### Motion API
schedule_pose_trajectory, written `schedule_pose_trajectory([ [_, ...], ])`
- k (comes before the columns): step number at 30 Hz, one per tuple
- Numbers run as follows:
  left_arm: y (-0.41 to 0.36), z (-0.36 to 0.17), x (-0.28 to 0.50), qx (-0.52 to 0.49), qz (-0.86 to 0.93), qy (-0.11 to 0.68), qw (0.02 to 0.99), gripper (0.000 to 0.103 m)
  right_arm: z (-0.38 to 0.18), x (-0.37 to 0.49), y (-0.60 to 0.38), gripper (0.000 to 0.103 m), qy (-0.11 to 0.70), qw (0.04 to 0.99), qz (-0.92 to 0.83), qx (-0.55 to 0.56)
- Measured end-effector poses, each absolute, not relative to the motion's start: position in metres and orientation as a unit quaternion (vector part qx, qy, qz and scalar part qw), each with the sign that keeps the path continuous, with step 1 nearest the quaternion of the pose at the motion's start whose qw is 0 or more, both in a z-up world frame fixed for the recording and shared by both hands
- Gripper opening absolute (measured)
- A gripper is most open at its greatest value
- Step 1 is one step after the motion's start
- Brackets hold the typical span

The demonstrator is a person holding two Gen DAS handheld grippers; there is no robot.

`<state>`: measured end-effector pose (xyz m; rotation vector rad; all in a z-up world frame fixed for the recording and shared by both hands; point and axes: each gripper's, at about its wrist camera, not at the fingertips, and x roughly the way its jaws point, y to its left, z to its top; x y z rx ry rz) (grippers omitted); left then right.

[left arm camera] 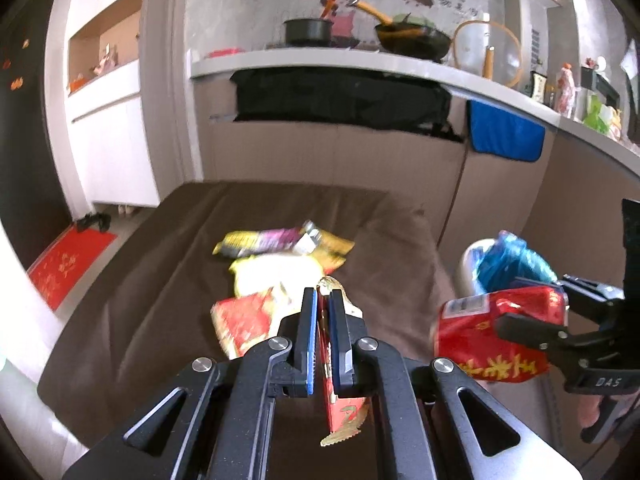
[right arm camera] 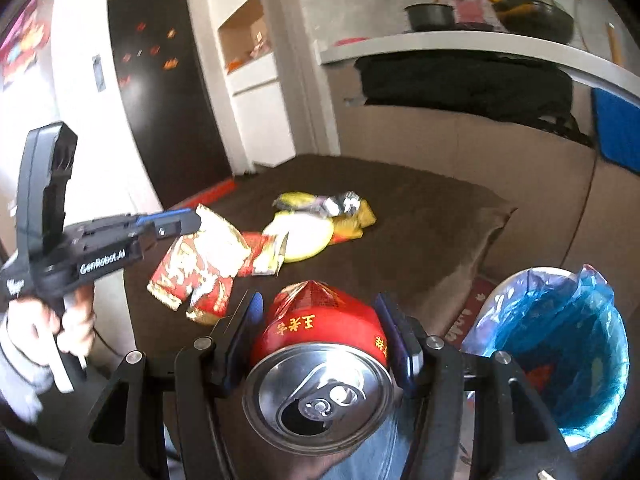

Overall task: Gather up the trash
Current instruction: 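Carry the red can and red wrapper over the bin and open both tools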

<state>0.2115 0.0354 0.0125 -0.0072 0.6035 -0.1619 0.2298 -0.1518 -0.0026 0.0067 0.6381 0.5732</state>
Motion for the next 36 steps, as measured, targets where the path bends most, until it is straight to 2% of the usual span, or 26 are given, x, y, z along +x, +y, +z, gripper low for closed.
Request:
schedule_pose_trajectory([
  [11,-0.093,0.046,0.274,0.008,-0.208,0.278,0.938,0.005,0.042,0.239,-0.275,0.054,0.261,0.956,0.133,0.014],
  [20,-0.192,0.007,0.325,0.006,-0.298,0.323,0.898,0.006,0.004,0.273,-0.346,0.054,0.315,0.946,0.056,0.056],
  [26,-0.211,-0.031,0.350,-0.023,-0.327,0.374,0.868,0.010,-0.036,0.296,-0.357,0.055,0.361,0.928,0.045,0.079],
  [30,-0.210,-0.043,0.350,-0.023,-0.321,0.387,0.864,0.020,-0.043,0.296,-0.357,0.055,0.361,0.929,0.034,0.074],
  [36,-0.201,-0.045,0.351,-0.034,-0.307,0.395,0.865,0.021,-0.036,0.292,-0.355,0.055,0.352,0.933,0.034,0.062],
])
